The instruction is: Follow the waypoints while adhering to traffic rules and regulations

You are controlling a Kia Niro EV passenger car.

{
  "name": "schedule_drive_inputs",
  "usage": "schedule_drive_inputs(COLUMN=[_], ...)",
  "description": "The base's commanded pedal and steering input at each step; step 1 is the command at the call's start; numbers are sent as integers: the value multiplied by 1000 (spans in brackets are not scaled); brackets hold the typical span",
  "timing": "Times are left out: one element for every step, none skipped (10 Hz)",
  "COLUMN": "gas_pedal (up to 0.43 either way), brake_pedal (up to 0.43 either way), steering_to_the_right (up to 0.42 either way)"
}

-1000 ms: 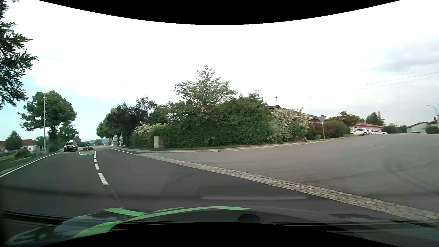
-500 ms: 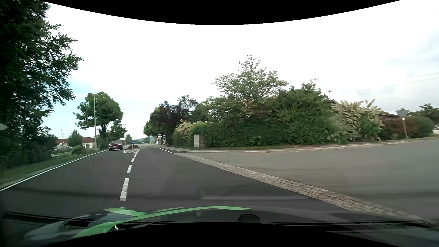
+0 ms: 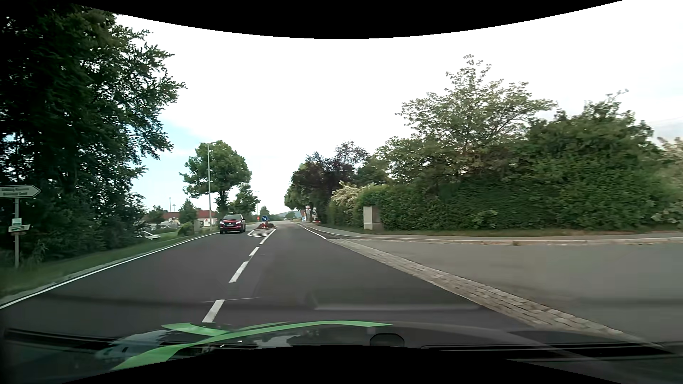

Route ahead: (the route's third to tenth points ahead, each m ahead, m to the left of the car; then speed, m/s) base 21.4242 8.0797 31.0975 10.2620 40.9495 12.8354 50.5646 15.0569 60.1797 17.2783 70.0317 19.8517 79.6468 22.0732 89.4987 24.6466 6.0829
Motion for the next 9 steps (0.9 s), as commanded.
schedule_drive_inputs(gas_pedal=[350, 350, 350, 350, 358, 358, 358, 358, 370], brake_pedal=[0, 0, 0, 0, 0, 0, 0, 0, 0], steering_to_the_right=[-215, -195, -170, -144, -127, -107, -93, -85, -81])
